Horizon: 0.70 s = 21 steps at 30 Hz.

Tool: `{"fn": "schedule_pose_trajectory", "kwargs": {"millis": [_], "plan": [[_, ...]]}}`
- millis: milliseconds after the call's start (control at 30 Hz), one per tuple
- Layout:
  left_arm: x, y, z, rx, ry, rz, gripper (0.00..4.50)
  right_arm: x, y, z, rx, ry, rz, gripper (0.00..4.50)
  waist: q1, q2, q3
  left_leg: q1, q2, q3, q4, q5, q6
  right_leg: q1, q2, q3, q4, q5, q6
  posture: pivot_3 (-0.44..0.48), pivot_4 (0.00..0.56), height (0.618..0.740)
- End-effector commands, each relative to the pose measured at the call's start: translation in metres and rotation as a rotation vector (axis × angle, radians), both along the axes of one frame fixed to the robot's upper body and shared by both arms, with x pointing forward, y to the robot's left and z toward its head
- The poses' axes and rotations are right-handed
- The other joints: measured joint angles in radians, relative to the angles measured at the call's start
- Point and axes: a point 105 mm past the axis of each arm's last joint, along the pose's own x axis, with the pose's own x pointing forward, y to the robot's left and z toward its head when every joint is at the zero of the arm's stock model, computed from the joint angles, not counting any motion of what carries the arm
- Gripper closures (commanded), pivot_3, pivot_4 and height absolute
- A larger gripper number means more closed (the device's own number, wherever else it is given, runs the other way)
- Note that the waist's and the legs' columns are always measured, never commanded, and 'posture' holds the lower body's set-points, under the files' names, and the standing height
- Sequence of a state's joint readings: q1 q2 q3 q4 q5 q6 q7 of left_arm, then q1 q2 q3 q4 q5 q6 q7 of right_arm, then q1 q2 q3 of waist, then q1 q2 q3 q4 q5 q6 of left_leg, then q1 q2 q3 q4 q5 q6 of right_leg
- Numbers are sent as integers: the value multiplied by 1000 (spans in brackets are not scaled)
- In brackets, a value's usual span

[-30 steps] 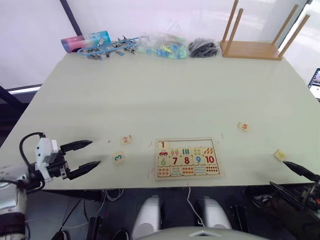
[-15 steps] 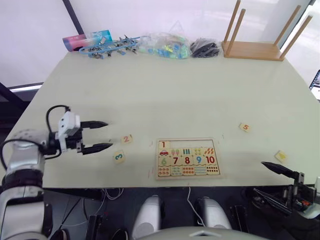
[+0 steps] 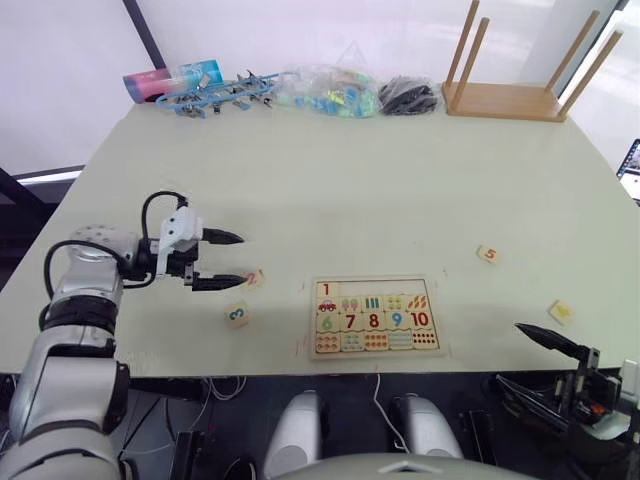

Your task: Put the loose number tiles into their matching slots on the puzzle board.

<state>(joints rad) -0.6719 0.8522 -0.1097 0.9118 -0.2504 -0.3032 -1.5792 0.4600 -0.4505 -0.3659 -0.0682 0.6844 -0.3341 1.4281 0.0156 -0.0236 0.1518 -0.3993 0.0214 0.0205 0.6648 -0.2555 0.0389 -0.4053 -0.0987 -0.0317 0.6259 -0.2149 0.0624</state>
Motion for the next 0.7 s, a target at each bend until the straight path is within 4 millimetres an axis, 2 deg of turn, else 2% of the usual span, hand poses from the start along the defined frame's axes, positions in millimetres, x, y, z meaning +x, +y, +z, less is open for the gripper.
{"fn": "schedule_pose_trajectory", "kwargs": {"millis": [33,667,700], "plan": [[-2,-4,0,32,17,-57,37,-1,-2,9,-5,-47,-22,0,0,0,0,0,0,0,0,0,0,0,0,0,0,0,0,0,150,740],[-5,-9,-19,105,85,-92,37,0,-4,9,-16,-57,-28,0,1,0,0,0,0,-1,1,0,0,0,0,1,0,0,-1,0,150,740],[-6,-8,-20,111,90,-91,270,0,-5,9,-16,-58,-28,0,1,0,0,0,0,-1,1,0,0,0,0,1,0,0,-1,0,150,740]]}}
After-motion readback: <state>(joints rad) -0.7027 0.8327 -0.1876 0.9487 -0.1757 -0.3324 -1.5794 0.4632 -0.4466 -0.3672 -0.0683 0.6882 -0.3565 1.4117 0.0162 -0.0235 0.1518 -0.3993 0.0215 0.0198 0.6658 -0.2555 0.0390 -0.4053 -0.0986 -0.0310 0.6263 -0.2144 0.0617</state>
